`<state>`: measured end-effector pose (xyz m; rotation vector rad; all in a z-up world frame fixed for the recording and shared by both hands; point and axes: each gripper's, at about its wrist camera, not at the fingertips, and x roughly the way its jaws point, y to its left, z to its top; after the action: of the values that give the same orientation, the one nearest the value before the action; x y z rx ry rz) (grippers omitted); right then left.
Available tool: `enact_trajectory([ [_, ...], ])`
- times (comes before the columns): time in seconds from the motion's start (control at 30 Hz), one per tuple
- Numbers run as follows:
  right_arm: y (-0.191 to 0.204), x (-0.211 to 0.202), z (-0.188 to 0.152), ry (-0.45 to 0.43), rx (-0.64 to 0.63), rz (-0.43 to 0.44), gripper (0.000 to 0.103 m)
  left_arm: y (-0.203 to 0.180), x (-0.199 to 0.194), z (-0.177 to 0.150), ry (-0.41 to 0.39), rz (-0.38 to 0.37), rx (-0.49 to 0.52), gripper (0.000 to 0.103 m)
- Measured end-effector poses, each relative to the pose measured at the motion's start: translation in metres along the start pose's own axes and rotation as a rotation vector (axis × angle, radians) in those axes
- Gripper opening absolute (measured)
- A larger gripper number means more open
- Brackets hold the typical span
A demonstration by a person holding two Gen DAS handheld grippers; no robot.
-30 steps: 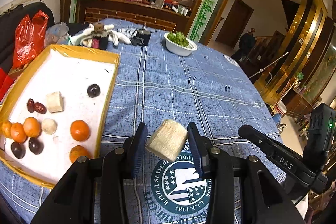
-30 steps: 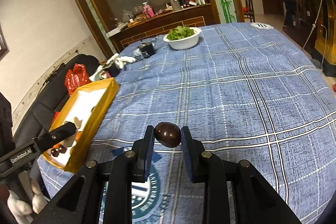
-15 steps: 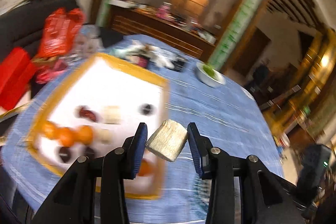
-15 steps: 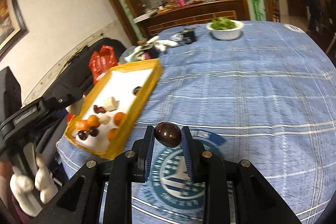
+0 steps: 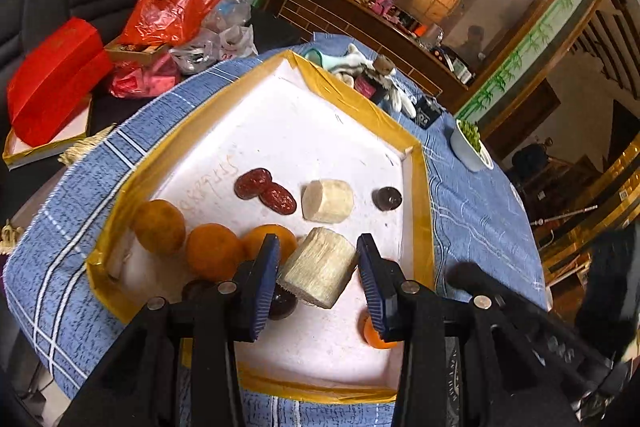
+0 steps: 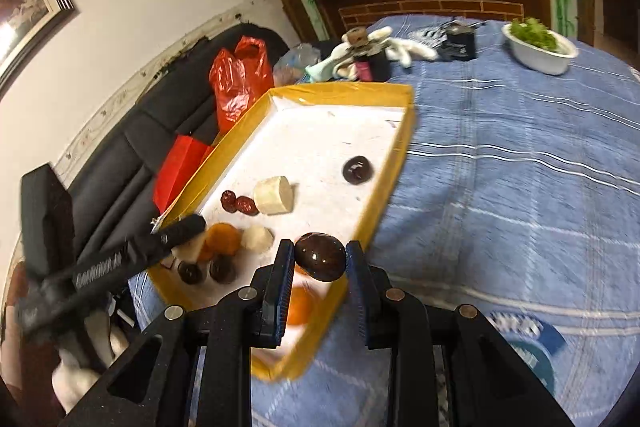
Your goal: Organize fruits
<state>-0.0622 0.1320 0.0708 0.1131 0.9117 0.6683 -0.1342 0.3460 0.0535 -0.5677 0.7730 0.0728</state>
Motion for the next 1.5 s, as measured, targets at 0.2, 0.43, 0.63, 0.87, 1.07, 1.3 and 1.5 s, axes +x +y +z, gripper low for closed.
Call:
enact_trajectory([
  [0.2, 0.006, 0.049, 0.02, 0.066, 0.001, 0.006, 0.031, 0.003, 0.002, -0.001, 0.008, -0.007, 0.015, 0.056],
  [0.43, 0.005, 0.051, 0.02, 0.05, 0.028, 0.024, 0.038, 0.006, -0.017, 0.004, -0.058, -0.004, -0.005, 0.068],
  [0.63, 0.0, 0.011, 0.015, -0.04, 0.031, 0.021, 0.051, -0.021, -0.031, -0.004, -0.093, 0.005, 0.061, 0.069],
  [0.87, -0.017, -0.048, -0.028, -0.15, 0.038, -0.064, 0.061, -0.103, -0.057, -0.04, -0.239, 0.171, 0.328, 0.088],
  [1.07, -0.054, -0.089, -0.065, -0.208, 0.083, -0.198, 0.062, -0.158, -0.058, -0.068, -0.262, 0.221, 0.435, 0.094],
  [1.3, -0.092, -0.12, -0.086, -0.249, 0.181, -0.228, 0.065, -0.201, -0.064, -0.091, -0.262, 0.223, 0.491, 0.095],
  [1.5, -0.094, -0.134, -0.1, -0.277, 0.165, -0.253, 0.068, -0.222, -0.061, -0.105, -0.239, 0.219, 0.519, 0.096],
])
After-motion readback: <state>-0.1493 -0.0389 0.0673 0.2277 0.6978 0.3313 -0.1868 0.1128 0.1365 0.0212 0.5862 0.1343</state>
